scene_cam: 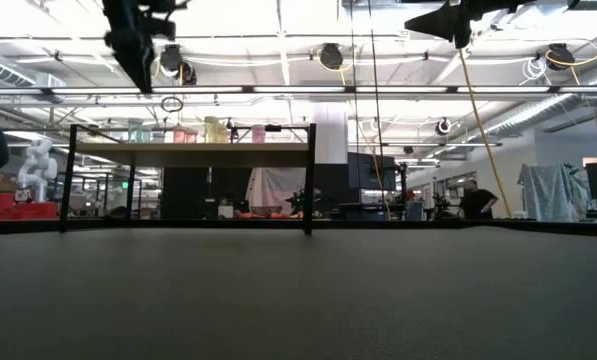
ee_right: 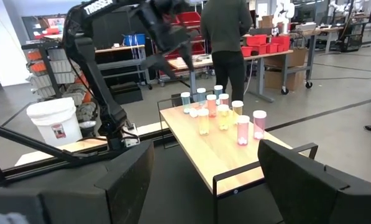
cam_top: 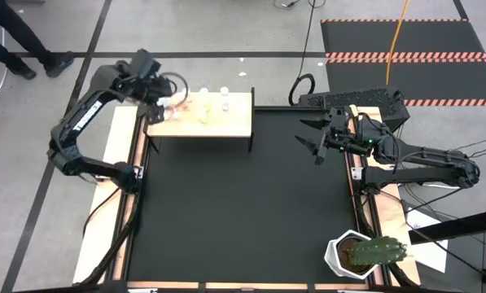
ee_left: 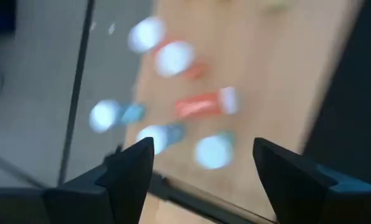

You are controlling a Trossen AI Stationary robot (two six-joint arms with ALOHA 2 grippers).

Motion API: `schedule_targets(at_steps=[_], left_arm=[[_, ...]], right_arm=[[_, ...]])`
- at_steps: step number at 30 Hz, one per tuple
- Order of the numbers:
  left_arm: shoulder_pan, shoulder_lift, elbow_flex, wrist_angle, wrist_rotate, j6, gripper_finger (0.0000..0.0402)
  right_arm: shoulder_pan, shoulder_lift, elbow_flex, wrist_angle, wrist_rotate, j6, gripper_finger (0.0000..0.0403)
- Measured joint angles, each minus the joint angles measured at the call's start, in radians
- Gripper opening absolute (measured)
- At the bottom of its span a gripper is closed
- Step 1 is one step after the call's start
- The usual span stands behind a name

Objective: Pick and place medicine bottles onto shelf by color
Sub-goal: Adjust the pill bottles on the shelf

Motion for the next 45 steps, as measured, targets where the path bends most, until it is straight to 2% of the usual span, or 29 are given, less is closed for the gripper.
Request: schedule_targets(at_steps=[6,11,21,27,37,45], left_arm=[[-0.162,-0.021,-0.038,0.004,0.023,0.088,0.0245],[-0.228,-0.020,-0.123,0.098,-0.021,0.149,0.0233],[-0.243,-0.020,-0.270,0.171,-0.171,0.406,0.0232],[-0.243,-0.003,-0.315,0.220,-0.179,0.488,0.0232],[-0.248,0.043,-0.318,0.257,-0.215,0.587,0.0232],[-0.248,0.047,-0.318,0.288,-0.238,0.726,0.0232]], right_arm=[[0.000,0.000,0.000,0.000,0.004,-0.011,0.0283],[0.000,0.000,0.000,0.000,0.005,-0.022,0.0283],[0.000,0.000,0.000,0.000,0.003,-0.010,0.0283],[0.000,0.000,0.000,0.000,0.001,-0.010,0.0283],[0.000,0.000,0.000,0.000,0.001,-0.007,0.0283],[0.000,0.000,0.000,-0.001,0.001,-0.008,0.0283]])
